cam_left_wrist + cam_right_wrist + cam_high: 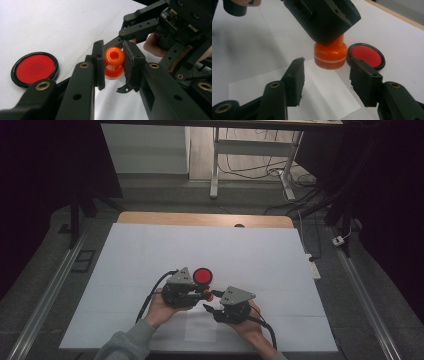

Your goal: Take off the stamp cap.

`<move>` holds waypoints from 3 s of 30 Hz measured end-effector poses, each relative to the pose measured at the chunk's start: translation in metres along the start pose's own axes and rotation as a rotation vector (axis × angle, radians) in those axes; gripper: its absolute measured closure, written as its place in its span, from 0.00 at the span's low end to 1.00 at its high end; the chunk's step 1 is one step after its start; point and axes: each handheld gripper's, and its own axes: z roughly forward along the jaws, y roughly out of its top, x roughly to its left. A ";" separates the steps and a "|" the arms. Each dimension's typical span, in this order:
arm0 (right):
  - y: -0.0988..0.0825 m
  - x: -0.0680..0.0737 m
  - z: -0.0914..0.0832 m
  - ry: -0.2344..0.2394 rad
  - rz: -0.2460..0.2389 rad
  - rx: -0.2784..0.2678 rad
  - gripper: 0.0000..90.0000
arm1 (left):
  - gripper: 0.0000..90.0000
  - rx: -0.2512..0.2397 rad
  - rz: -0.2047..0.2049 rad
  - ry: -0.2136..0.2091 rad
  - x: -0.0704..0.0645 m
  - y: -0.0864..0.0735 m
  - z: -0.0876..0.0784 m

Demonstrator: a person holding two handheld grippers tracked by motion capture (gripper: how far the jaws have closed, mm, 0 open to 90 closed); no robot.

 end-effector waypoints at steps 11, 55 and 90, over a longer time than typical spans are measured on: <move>0.002 -0.002 0.000 0.000 -0.001 0.002 0.61 | 0.81 0.010 -0.002 0.005 0.002 -0.002 0.003; 0.000 -0.001 -0.001 -0.015 -0.016 0.006 0.72 | 0.81 -0.002 -0.001 0.008 0.001 -0.005 0.005; 0.002 0.002 -0.007 -0.028 -0.029 -0.037 0.72 | 0.81 -0.054 0.019 0.017 -0.004 -0.004 0.000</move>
